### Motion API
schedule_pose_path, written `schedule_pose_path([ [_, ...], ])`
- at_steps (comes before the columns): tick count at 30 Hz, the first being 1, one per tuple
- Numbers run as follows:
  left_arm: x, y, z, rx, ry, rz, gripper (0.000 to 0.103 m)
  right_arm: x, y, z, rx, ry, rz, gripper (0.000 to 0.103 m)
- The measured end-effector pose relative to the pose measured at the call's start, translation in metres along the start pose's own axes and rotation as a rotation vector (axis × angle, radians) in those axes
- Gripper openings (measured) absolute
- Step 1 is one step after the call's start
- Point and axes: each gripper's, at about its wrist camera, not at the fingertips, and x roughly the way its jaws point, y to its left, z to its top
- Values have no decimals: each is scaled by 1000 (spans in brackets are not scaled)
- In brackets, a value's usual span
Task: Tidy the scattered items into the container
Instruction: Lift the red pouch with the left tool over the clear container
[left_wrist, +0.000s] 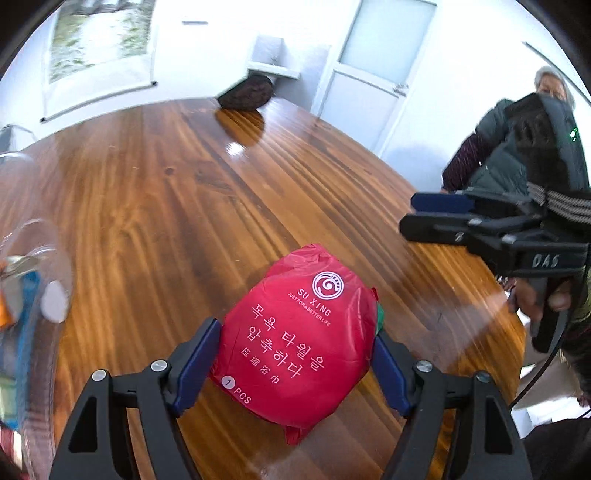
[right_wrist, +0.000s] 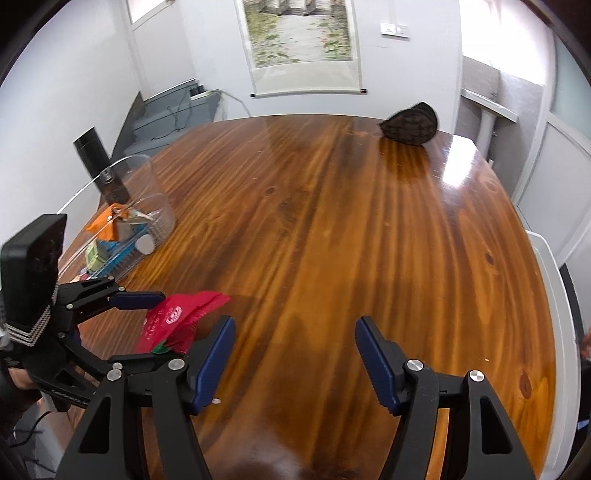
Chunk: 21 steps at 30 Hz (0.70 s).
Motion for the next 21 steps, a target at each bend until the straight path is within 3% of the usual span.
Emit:
schedule_pose_path([
  [14,-120,18,-29,-167,-222,175,79,10,74,26,-127,-49,127,68],
  [21,-172,34,-44,-252,-304,308,79,12,122,38,-205,-77,199,68],
])
